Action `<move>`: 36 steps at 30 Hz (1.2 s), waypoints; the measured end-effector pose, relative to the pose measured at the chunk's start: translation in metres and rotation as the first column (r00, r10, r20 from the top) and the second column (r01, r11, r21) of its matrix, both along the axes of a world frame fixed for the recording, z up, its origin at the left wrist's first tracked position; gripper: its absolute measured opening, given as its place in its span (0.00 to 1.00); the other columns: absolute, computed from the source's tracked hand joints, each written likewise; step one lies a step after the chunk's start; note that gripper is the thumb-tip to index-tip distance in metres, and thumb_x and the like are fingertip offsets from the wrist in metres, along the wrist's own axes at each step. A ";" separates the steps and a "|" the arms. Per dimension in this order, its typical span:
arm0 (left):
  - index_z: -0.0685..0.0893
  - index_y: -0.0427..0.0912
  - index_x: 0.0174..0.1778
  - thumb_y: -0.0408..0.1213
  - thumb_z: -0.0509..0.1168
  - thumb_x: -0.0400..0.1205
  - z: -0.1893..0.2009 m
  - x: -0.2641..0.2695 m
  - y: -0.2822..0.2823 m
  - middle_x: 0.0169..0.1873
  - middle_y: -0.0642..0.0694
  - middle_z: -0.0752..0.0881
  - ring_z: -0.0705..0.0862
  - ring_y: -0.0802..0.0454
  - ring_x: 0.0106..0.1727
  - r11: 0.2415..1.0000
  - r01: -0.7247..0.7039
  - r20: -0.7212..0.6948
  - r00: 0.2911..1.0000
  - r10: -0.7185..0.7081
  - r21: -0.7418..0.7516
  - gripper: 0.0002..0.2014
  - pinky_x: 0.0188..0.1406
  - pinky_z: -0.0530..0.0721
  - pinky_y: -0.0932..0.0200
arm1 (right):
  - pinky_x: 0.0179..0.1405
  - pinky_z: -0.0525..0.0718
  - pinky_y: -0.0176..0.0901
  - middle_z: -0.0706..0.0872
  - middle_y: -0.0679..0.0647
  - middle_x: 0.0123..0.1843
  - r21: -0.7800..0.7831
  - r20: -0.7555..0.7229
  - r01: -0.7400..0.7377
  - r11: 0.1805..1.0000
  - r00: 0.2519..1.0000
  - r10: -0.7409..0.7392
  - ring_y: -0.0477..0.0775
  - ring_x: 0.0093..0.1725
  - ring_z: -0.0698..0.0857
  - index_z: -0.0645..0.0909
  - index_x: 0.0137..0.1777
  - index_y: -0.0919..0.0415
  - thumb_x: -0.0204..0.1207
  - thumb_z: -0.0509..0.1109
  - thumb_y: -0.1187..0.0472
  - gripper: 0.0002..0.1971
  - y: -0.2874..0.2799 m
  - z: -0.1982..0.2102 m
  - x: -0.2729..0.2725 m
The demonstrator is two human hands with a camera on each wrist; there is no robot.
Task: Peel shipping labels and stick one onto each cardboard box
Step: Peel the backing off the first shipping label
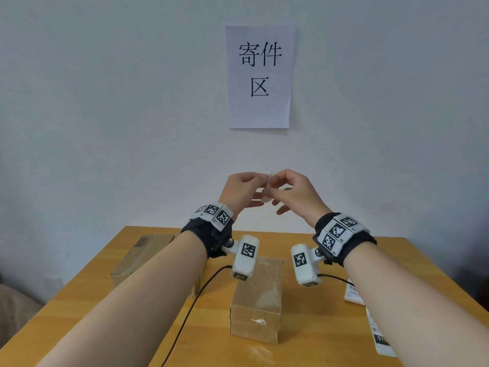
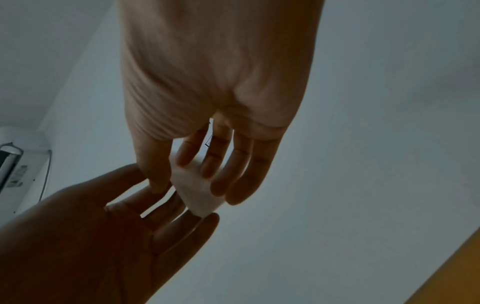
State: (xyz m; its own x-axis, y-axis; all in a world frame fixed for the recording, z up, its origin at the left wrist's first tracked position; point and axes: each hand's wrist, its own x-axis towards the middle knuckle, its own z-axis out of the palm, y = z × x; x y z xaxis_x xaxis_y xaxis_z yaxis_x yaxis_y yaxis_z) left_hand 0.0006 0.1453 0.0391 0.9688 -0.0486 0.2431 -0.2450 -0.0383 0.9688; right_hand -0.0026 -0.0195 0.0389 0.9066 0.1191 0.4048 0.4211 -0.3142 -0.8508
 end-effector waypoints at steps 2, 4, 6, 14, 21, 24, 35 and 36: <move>0.93 0.38 0.58 0.40 0.68 0.89 0.000 0.000 0.002 0.51 0.41 0.96 0.96 0.40 0.50 1.000 0.017 -0.014 1.000 -0.017 -0.020 0.12 0.60 0.94 0.43 | 0.34 0.93 0.54 0.89 0.54 0.51 -0.036 0.031 -0.004 0.999 1.000 0.006 0.56 0.40 0.91 0.85 0.54 0.57 0.78 0.81 0.57 0.10 0.000 0.000 -0.002; 0.93 0.37 0.58 0.42 0.67 0.90 0.000 -0.002 0.004 0.52 0.41 0.96 0.96 0.40 0.50 0.999 0.030 -0.016 0.999 -0.030 -0.029 0.13 0.59 0.94 0.43 | 0.33 0.92 0.53 0.89 0.54 0.51 -0.038 0.039 0.001 0.999 0.999 0.001 0.55 0.39 0.90 0.85 0.53 0.57 0.78 0.81 0.56 0.10 -0.001 -0.001 -0.002; 0.92 0.38 0.59 0.43 0.67 0.91 -0.001 -0.002 0.005 0.53 0.41 0.96 0.97 0.39 0.50 0.999 0.033 -0.013 0.999 -0.033 -0.032 0.13 0.59 0.94 0.43 | 0.34 0.92 0.55 0.89 0.56 0.51 -0.038 0.036 0.006 0.999 0.999 -0.004 0.55 0.39 0.90 0.85 0.53 0.57 0.78 0.81 0.57 0.09 0.000 -0.001 -0.002; 0.91 0.37 0.59 0.40 0.66 0.91 -0.004 -0.002 0.009 0.53 0.42 0.96 0.96 0.38 0.50 0.998 0.036 -0.041 0.998 -0.039 -0.053 0.12 0.53 0.95 0.47 | 0.34 0.91 0.57 0.90 0.59 0.51 -0.049 0.030 0.005 0.999 1.000 -0.003 0.55 0.39 0.90 0.86 0.51 0.55 0.79 0.79 0.61 0.05 0.001 -0.004 0.001; 0.91 0.37 0.61 0.40 0.66 0.92 -0.006 -0.004 0.011 0.55 0.42 0.95 0.96 0.42 0.48 0.994 0.068 -0.063 0.995 -0.074 -0.091 0.12 0.45 0.93 0.52 | 0.31 0.91 0.56 0.90 0.62 0.52 -0.013 0.032 0.007 1.000 0.999 -0.007 0.58 0.40 0.91 0.85 0.54 0.56 0.80 0.80 0.57 0.08 0.000 -0.006 0.002; 0.91 0.37 0.61 0.40 0.65 0.92 -0.007 -0.005 0.010 0.55 0.41 0.95 0.96 0.43 0.48 0.993 0.078 -0.064 0.994 -0.084 -0.084 0.12 0.45 0.93 0.53 | 0.31 0.91 0.57 0.90 0.62 0.51 0.000 0.025 0.009 1.000 1.000 -0.009 0.56 0.39 0.91 0.85 0.54 0.56 0.79 0.81 0.56 0.09 0.001 -0.006 0.002; 0.91 0.39 0.63 0.41 0.65 0.92 -0.011 -0.003 0.008 0.55 0.43 0.96 0.96 0.42 0.53 0.994 0.095 -0.066 0.993 -0.098 -0.059 0.13 0.48 0.95 0.50 | 0.32 0.93 0.59 0.92 0.58 0.46 0.014 -0.008 0.017 1.000 1.000 -0.016 0.53 0.38 0.91 0.86 0.51 0.59 0.80 0.80 0.51 0.12 -0.002 -0.006 -0.002; 0.92 0.39 0.63 0.41 0.66 0.92 -0.011 -0.004 0.008 0.54 0.43 0.96 0.96 0.41 0.54 0.995 0.090 -0.065 0.994 -0.093 -0.046 0.12 0.49 0.95 0.50 | 0.33 0.93 0.60 0.92 0.57 0.45 0.028 -0.022 0.018 0.999 1.000 -0.017 0.54 0.38 0.91 0.86 0.51 0.60 0.81 0.79 0.49 0.13 -0.002 -0.005 -0.003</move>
